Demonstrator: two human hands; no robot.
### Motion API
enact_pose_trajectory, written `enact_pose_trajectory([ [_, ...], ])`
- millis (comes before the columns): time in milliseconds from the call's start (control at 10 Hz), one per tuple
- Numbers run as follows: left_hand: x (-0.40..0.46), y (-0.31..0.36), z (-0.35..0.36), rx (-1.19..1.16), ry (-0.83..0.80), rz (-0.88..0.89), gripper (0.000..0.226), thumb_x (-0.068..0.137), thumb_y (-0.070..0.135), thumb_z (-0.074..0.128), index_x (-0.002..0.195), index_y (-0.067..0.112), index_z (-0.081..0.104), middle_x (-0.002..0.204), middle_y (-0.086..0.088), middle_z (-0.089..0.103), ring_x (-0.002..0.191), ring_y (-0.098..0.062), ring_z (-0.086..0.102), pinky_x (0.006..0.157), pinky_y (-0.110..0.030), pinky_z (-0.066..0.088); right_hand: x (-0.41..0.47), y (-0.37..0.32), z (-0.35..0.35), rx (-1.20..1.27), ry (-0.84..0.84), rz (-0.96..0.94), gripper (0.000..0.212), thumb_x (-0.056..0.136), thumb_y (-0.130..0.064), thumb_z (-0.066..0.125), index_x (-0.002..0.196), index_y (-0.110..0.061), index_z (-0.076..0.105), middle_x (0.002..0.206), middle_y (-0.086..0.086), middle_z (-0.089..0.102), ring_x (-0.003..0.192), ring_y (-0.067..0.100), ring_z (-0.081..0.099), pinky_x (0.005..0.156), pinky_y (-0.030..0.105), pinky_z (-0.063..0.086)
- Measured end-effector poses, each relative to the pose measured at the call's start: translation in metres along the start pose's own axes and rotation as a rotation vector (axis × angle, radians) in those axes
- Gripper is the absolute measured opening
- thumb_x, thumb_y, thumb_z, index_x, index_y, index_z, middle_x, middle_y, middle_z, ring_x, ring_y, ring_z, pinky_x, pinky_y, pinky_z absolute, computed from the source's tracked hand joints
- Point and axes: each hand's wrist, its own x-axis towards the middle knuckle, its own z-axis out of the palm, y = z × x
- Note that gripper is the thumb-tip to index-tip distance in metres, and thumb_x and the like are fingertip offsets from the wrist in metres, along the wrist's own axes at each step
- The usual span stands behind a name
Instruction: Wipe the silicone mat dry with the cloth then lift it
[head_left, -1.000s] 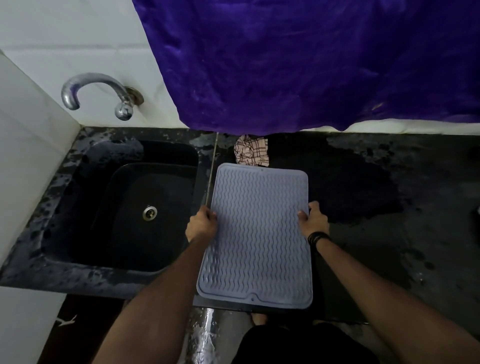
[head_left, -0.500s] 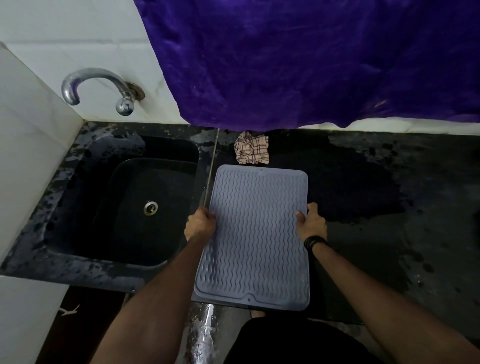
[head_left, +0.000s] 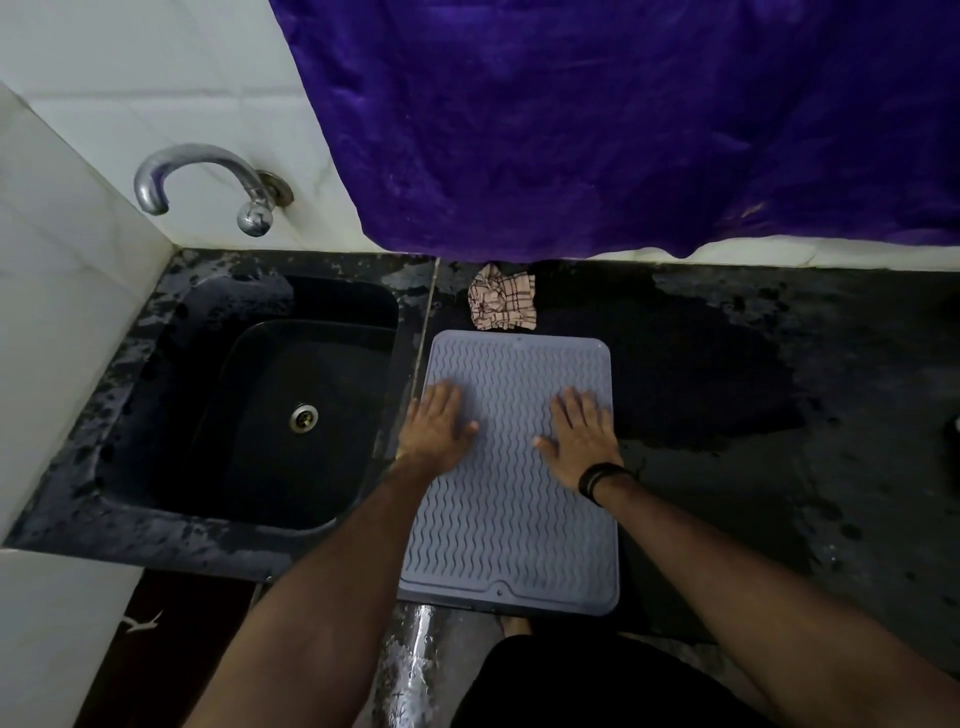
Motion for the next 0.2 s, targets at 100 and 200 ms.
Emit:
enact_pose_trajectory([
  [100,0.000,0.010,-0.001,0.009,-0.175,0.012,0.082,0.102,0.058,0.035,0.162,0.019,-0.006,0.169,-0.005,-0.017,0.155,-0.024,-0.015,0.125,-0.048,-0.006,-0.001,-0.007,-0.006,0.039,-0.116,0.038,0.077,0.099,-0.057,0.027,0.156,-0.017,-0.005,0.164,0.008,-0.015,0.151,0.029,-0.013,0.120,0.049,-0.007],
  [200,0.002,0.017,-0.011,-0.007,-0.172,-0.004,0.085,0.102,0.059,0.037,0.162,0.020,-0.009,0.168,-0.005,-0.019,0.155,-0.025,-0.016,0.123,-0.050,-0.007,0.005,-0.013,-0.026,0.059,-0.100,0.060,0.079,0.099,-0.057,0.030,0.156,-0.016,-0.007,0.164,0.008,-0.016,0.151,0.028,-0.014,0.121,0.051,-0.004],
])
